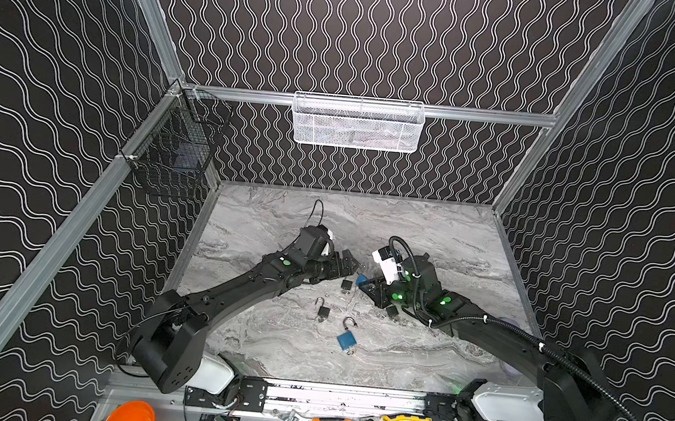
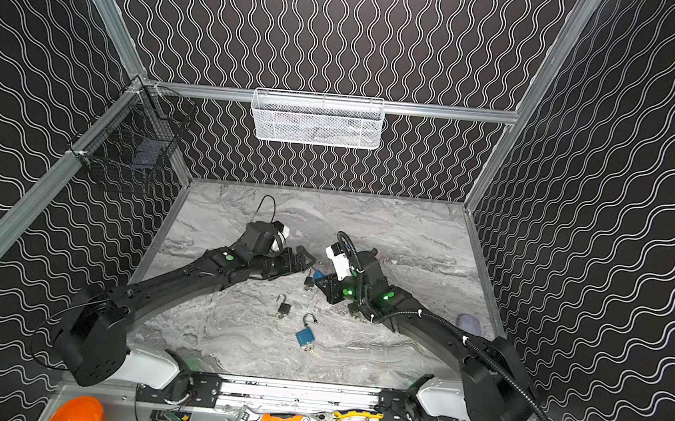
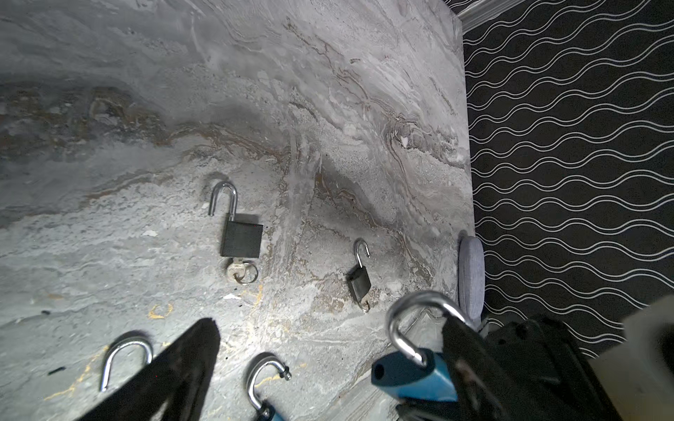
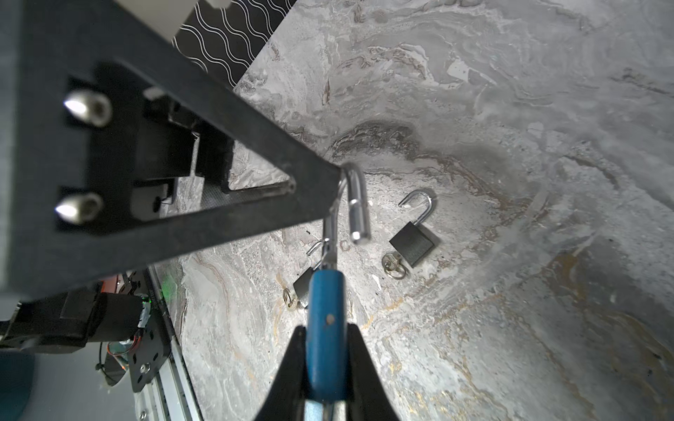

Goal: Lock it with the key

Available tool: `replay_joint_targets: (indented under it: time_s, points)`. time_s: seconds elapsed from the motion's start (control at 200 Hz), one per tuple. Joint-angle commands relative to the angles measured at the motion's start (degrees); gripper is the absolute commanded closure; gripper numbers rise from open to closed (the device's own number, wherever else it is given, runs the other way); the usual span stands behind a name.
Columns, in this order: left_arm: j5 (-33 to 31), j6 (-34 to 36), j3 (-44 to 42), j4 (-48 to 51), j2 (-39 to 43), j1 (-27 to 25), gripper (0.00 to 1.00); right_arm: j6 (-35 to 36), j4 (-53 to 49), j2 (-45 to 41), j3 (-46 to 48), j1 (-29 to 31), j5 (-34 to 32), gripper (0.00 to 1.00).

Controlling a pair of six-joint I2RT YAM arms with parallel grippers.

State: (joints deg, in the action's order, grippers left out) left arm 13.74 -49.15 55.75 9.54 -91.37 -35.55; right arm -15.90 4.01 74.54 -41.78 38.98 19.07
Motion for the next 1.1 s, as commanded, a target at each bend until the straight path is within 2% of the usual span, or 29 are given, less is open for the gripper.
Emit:
replay_joint_targets:
  time_s: [0.0, 0.405, 0.561, 0.836, 1.096]
  points:
    - [0.7, 0.5, 1.2, -2.8, -0.9, 0.3, 0.03, 1.0, 1.5, -0.6, -0.3, 0.0, 1.8, 1.0]
    - [2.2, -1.8, 6.4, -0.6, -7.8, 1.4, 0.11, 1.4, 1.5, -3.9, 1.3, 0.0, 1.3, 1.0]
    - [1.4, -1.7, 5.2, 1.1, -7.2, 1.4, 0.12, 1.5, 1.3, -4.7, 1.7, -0.1, 1.3, 1.0]
    - [0.0, -0.5, 2.8, 3.5, -4.7, 1.7, 0.17, 0.4, 2.9, -5.2, 3.2, -3.8, 6.0, 1.0]
    - [2.7, 7.6, -6.9, -12.8, 2.6, 2.0, 0.14, -3.3, 2.9, -4.9, 3.4, -10.2, 17.8, 1.0]
